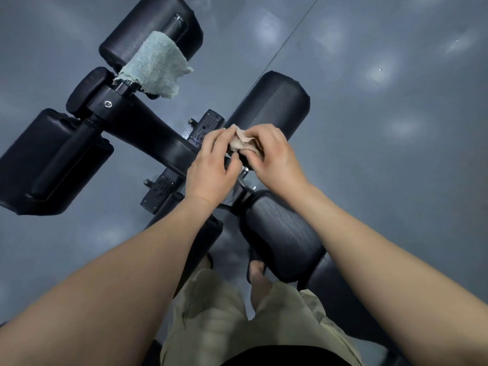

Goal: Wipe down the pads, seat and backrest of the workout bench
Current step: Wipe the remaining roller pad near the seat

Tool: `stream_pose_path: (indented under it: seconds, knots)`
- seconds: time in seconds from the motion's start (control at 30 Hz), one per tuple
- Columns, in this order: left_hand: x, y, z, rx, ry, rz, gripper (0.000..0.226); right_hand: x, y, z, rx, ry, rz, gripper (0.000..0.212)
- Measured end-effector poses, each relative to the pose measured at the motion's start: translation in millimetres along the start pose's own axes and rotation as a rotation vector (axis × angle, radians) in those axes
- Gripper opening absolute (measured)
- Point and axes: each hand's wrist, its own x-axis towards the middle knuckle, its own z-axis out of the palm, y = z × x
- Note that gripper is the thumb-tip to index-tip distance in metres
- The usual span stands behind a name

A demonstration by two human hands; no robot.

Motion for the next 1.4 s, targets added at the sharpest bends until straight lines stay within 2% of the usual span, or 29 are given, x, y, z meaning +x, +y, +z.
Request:
stream_pose_path:
  seconds: [0.1,0.2,0.33,0.47,0.57,0.63,0.73,0.83,1.0,1.07,1.13,1.2,1.3,1.4]
  knots:
    - [0,-1,2,0.033,-0.001,0.008,0.039,3,3,-1,0.04,-0.004,-0.04,0.024]
    - [0,-3,5,0.02,0.014,-0.025,0.033,-5,14,-7,-0.079,-0.047,-0.127,0.028]
    - [2,-2,7,0.044,0.044,-0.03,0.032,-10,18,1,-0.118,0.051,-0.119,0.028]
    - [13,-8,4,0.02,0.098,-0.165,0.021,12,5,18,-0.1,0.054,-0.148,0.024]
    - [23,-11,-9,0.058,0.049,-0.178,0.014,23,-2,21,-0.146,-0.013,-0.148,0.021]
    - [27,-10,-18,0.083,0.017,-0.119,0.013,18,-1,18,-0.15,0.003,-0.155,0.022]
    - [22,-1,-24,0.094,-0.094,-0.002,0.045,1,7,10,-0.142,0.055,-0.15,0.023]
    - [15,12,-20,0.051,-0.181,-0.107,0.067,-9,11,5,-0.172,0.043,-0.144,0.021]
    - [10,18,-17,0.009,-0.157,-0.199,0.068,-35,21,-4,-0.19,-0.115,-0.232,0.024]
    - [7,19,-16,0.019,-0.159,-0.233,0.069,-47,34,-14,-0.18,-0.135,-0.122,0.027]
    - [4,19,-13,0.002,-0.168,-0.257,0.069,-51,46,-29,-0.152,-0.086,0.078,0.036]
    - [2,22,-10,-0.016,-0.173,-0.269,0.068,-44,51,-44,-0.12,-0.019,0.163,0.048]
    - [1,29,-7,-0.045,-0.157,-0.283,0.069,-16,42,-52,-0.033,0.031,0.097,0.059]
    - [-1,34,-4,-0.05,-0.143,-0.277,0.072,-2,32,-36,-0.043,-0.005,0.023,0.058]
